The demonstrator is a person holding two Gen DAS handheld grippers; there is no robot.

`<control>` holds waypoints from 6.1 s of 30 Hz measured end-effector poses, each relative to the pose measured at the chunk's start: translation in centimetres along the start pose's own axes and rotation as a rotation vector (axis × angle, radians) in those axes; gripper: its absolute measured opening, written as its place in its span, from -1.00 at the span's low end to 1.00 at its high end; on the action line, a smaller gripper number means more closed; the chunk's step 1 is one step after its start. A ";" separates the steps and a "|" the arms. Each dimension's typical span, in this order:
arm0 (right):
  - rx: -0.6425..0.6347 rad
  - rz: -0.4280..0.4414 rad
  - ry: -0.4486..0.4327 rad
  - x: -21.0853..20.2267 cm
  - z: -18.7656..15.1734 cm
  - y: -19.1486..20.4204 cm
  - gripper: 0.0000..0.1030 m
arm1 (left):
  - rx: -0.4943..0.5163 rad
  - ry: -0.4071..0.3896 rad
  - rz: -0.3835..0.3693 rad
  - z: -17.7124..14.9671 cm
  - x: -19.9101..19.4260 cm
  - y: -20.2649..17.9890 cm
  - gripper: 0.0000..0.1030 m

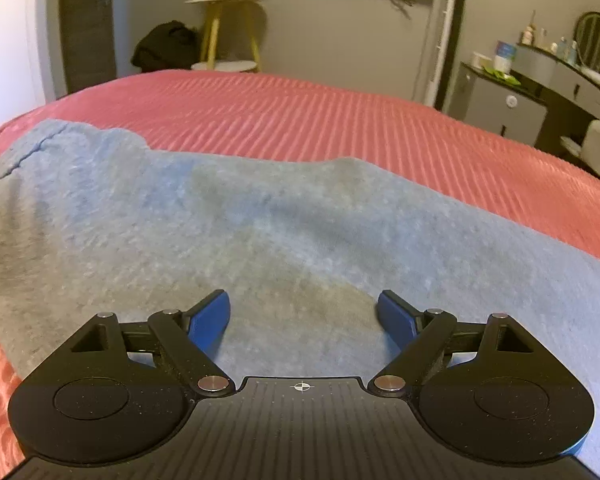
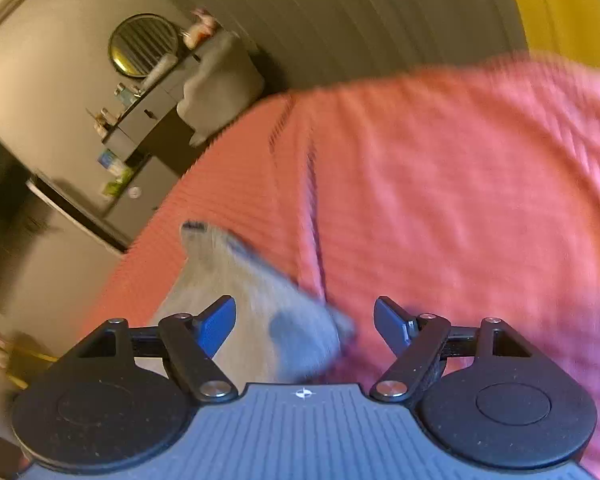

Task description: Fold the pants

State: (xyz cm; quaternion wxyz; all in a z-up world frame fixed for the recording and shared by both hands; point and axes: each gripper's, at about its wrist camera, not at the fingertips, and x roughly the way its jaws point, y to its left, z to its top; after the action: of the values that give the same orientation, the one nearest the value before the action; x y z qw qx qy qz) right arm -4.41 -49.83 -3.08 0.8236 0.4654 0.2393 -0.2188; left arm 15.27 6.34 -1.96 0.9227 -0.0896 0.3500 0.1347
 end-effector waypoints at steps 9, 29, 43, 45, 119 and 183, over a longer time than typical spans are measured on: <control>0.271 0.193 0.099 5.7 -0.6 -2.0 0.51 | -0.144 0.054 -0.165 -0.4 -5.2 1.8 0.67; 0.002 0.102 0.019 4.3 0.1 4.2 -0.61 | 0.007 0.034 -0.172 0.9 -10.9 4.6 0.69; -0.607 0.134 -0.072 0.6 -6.0 18.7 -0.69 | 0.000 0.118 -0.217 -4.3 -5.0 0.6 0.61; -0.736 0.270 0.016 0.2 -9.8 22.0 -0.68 | -0.029 0.110 -0.210 -4.3 -5.0 1.1 0.61; 0.014 0.139 0.421 6.8 -19.0 15.4 -0.93 | 0.139 0.196 -0.606 -9.4 -7.5 -10.9 -0.22; -0.075 0.198 0.564 4.8 -14.5 12.3 -0.21 | -0.024 0.394 -0.635 -2.7 -0.2 -19.7 0.57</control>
State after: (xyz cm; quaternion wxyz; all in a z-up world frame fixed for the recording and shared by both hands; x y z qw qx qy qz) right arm 3.76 -32.06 -4.36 0.7585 0.4980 0.4202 0.0097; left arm 19.57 -13.04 -2.38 0.8323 -0.2289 0.4739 -0.1741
